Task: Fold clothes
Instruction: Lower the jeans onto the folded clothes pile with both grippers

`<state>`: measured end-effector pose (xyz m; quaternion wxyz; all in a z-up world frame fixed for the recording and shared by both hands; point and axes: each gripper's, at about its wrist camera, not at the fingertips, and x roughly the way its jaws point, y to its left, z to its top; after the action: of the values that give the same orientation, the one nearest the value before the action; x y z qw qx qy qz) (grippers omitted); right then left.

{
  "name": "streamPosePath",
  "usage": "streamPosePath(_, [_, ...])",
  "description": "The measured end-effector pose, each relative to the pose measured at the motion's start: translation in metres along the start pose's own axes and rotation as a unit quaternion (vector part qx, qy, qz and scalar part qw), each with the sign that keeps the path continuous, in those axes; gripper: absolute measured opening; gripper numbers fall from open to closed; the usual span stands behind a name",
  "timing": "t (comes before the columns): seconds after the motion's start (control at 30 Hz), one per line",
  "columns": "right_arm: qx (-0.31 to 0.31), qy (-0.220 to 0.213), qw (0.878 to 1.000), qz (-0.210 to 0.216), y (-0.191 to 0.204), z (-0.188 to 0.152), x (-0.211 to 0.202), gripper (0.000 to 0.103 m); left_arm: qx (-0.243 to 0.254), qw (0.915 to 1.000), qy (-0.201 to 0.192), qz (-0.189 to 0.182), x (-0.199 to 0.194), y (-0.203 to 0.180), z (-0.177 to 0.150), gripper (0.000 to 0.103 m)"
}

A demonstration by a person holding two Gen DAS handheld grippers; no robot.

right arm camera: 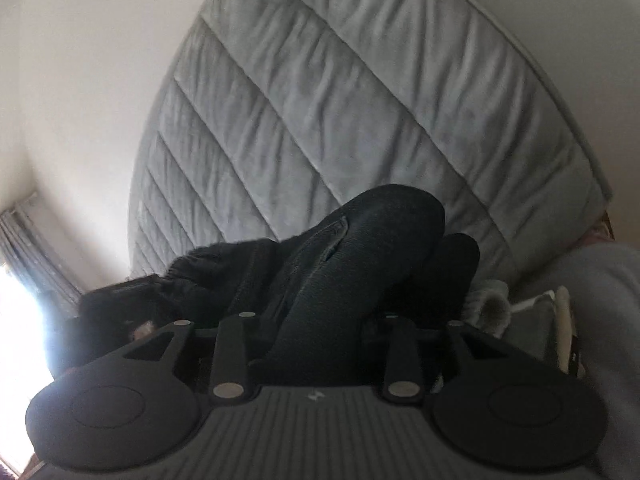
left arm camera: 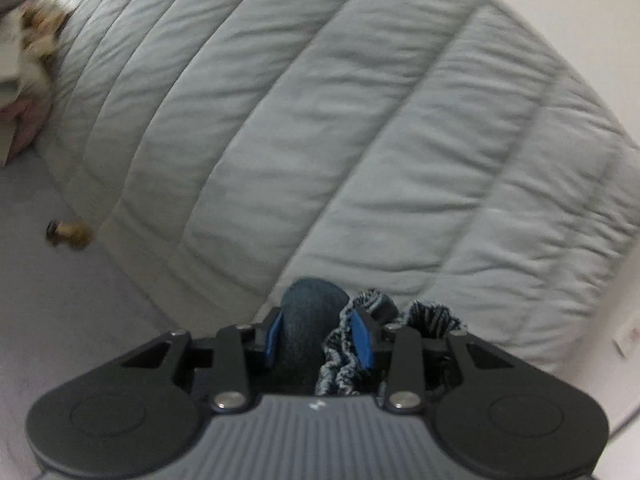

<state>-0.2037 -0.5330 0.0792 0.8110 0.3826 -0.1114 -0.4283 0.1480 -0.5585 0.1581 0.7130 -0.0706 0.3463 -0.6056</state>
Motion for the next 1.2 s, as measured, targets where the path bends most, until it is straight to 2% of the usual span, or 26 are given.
streamPosePath(0.17, [0.000,0.010,1.000,0.017,-0.013,0.004,0.011,0.055,-0.068,0.9970,-0.032,0.019,0.009,0.029,-0.009,0.041])
streamPosePath(0.27, [0.014,0.015,0.999,0.029,-0.017,0.007,0.009,0.060,-0.070,0.9955,-0.059,0.026,-0.008,0.029,-0.008,0.052])
streamPosePath(0.37, [0.017,-0.005,1.000,0.023,-0.014,0.011,0.000,0.064,-0.040,0.9941,-0.100,0.017,-0.033,0.013,-0.011,0.066])
streamPosePath(0.47, [0.020,-0.027,0.999,0.019,-0.012,0.014,-0.011,0.067,0.020,0.9929,-0.117,-0.008,-0.051,-0.013,-0.017,0.066])
streamPosePath(0.6, [-0.005,-0.055,0.998,-0.004,-0.008,0.015,-0.020,0.068,0.123,0.9856,-0.109,-0.039,-0.052,-0.048,-0.031,0.066])
streamPosePath(0.7, [-0.047,-0.094,0.994,-0.021,-0.001,0.015,-0.027,0.069,0.181,0.9782,-0.095,-0.037,-0.041,-0.061,-0.041,0.067])
streamPosePath(0.77, [-0.081,-0.124,0.989,-0.021,0.003,0.015,-0.033,0.069,0.187,0.9782,-0.085,-0.028,-0.032,-0.058,-0.043,0.067])
streamPosePath(0.87, [-0.160,-0.148,0.976,0.008,0.014,0.009,-0.033,0.071,0.189,0.9793,-0.071,-0.011,-0.017,-0.048,-0.047,0.066])
streamPosePath(0.93, [-0.212,-0.142,0.967,0.023,0.020,0.002,-0.028,0.071,0.194,0.9786,-0.069,0.000,-0.009,-0.041,-0.053,0.066])
streamPosePath(1.0, [-0.257,-0.121,0.959,0.018,0.022,-0.005,-0.019,0.071,0.188,0.9794,-0.074,0.003,-0.005,-0.033,-0.057,0.064])
streamPosePath(1.07, [-0.289,-0.087,0.953,-0.007,0.020,-0.010,-0.006,0.074,0.176,0.9812,-0.078,0.005,-0.002,-0.025,-0.060,0.056])
streamPosePath(1.13, [-0.278,-0.035,0.959,-0.029,0.012,-0.009,0.009,0.075,0.172,0.9820,-0.079,0.006,0.004,-0.019,-0.065,0.055])
streamPosePath(1.2, [-0.279,-0.025,0.959,-0.038,0.011,-0.008,0.013,0.075,0.181,0.9799,-0.083,0.015,0.010,-0.021,-0.073,0.054])
